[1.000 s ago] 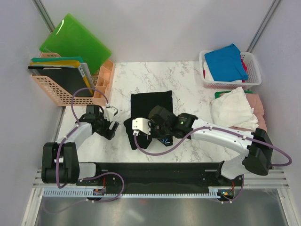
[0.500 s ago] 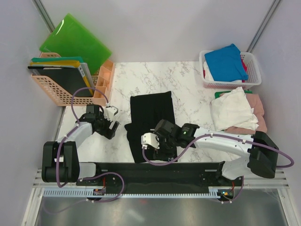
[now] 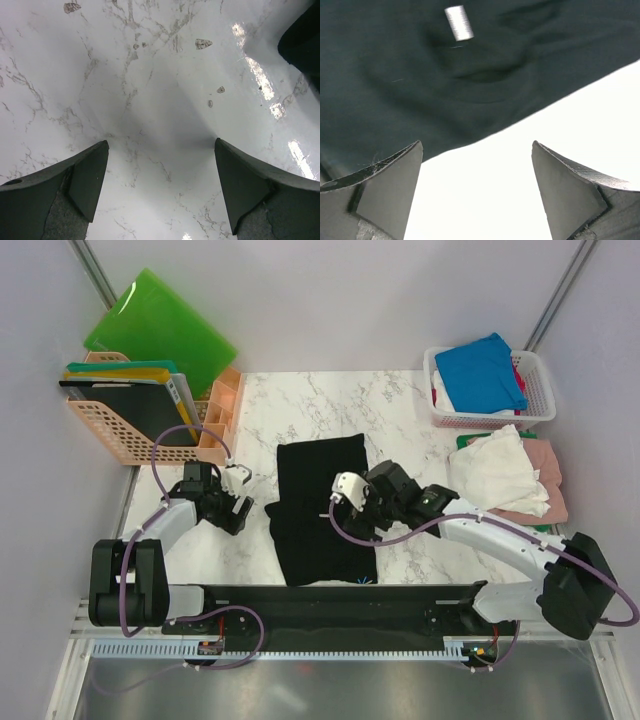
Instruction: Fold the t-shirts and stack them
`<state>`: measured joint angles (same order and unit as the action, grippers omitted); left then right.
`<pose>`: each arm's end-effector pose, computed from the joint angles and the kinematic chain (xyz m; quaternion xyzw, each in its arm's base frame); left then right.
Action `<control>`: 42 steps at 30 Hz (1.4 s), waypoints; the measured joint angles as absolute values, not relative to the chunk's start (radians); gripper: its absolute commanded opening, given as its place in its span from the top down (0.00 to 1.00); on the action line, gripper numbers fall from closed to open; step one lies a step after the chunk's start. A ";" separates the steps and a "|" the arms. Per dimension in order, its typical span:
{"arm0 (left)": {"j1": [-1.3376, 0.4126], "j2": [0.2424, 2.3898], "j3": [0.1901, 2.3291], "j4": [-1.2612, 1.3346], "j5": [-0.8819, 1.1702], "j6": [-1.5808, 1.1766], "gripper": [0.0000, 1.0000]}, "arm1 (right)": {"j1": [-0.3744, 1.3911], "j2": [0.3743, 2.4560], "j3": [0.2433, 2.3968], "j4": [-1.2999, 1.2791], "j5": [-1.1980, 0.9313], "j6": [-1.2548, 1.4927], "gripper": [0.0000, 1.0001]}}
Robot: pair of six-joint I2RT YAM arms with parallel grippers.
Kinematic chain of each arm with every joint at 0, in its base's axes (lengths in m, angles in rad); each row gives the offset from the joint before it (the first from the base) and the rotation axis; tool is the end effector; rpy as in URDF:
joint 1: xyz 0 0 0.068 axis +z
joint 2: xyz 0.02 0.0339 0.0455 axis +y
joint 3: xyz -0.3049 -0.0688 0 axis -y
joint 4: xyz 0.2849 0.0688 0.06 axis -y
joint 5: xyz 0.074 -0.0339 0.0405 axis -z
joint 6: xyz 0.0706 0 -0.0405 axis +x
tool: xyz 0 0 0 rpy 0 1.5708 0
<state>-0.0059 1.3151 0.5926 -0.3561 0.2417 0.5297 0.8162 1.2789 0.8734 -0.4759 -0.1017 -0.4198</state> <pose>0.2635 -0.0185 0.1395 0.2831 0.9207 -0.0503 0.2639 0.2068 0.2304 0.2370 -0.5586 0.7562 0.1134 0.3214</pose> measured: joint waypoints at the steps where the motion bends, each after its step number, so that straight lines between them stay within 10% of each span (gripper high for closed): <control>1: -0.006 1.315 0.593 -0.356 0.242 0.530 0.07 | 0.796 1.285 0.880 -0.467 -0.102 -0.424 0.04; 21: -0.006 1.284 0.589 -0.388 0.210 0.530 0.07 | 0.501 2.379 2.346 -0.897 -0.450 -0.542 0.02; 42: -0.006 1.269 0.588 -0.426 0.181 0.540 0.07 | 0.421 2.535 2.273 -0.865 -0.523 -0.610 0.02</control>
